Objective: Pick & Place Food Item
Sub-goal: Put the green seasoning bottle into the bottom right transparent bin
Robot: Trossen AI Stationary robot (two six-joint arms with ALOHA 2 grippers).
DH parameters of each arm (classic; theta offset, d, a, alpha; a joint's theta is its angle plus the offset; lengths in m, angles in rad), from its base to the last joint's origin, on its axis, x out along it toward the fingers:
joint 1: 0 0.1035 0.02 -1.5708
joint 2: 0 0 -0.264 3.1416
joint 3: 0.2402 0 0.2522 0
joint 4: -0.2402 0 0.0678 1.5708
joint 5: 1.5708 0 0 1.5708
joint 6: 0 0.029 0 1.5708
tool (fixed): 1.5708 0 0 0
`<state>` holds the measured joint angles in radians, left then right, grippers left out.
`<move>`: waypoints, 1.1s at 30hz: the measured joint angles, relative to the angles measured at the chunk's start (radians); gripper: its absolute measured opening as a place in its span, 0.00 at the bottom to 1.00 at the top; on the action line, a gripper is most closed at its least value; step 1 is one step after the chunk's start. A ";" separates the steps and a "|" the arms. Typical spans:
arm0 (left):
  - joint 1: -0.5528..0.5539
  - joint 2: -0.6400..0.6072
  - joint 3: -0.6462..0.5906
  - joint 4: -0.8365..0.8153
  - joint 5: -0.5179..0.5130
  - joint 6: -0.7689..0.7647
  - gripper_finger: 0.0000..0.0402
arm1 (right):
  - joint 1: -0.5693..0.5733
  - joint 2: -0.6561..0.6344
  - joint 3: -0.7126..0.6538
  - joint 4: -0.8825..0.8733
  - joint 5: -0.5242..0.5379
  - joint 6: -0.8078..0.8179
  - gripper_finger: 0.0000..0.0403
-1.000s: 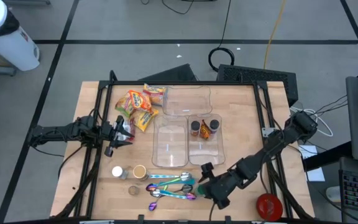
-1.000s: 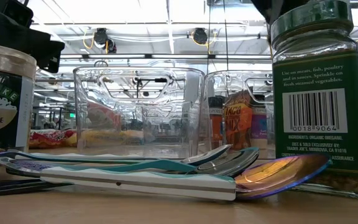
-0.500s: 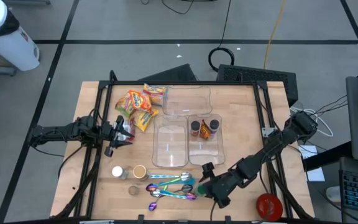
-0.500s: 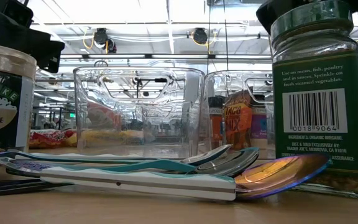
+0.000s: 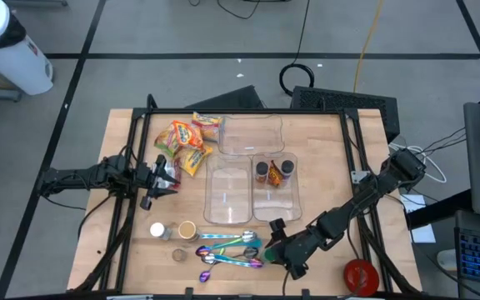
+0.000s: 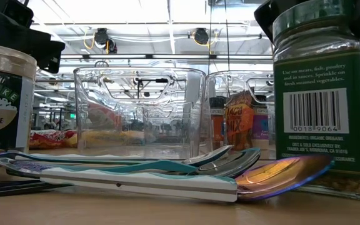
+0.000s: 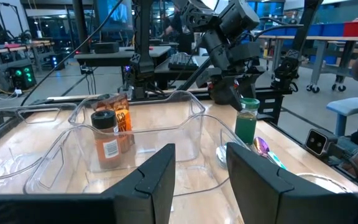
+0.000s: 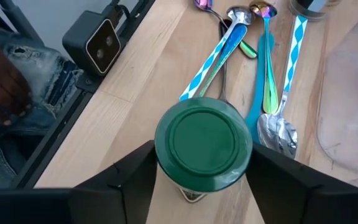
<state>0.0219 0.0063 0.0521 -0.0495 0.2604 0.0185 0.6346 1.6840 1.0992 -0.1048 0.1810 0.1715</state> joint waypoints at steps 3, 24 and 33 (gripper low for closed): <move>0.000 0.000 0.000 0.000 0.000 0.000 0.38 | 0.000 0.000 0.000 0.003 0.000 0.000 0.52; 0.000 0.000 0.000 0.000 0.000 0.000 0.38 | -0.001 -0.254 0.000 0.003 0.008 0.053 0.51; 0.000 0.000 0.000 0.000 0.000 0.000 0.38 | -0.033 -0.433 0.000 -0.213 0.189 0.066 0.50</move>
<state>0.0216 0.0063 0.0521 -0.0494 0.2604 0.0185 0.6019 1.2510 1.0992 -0.3182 0.3701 0.2372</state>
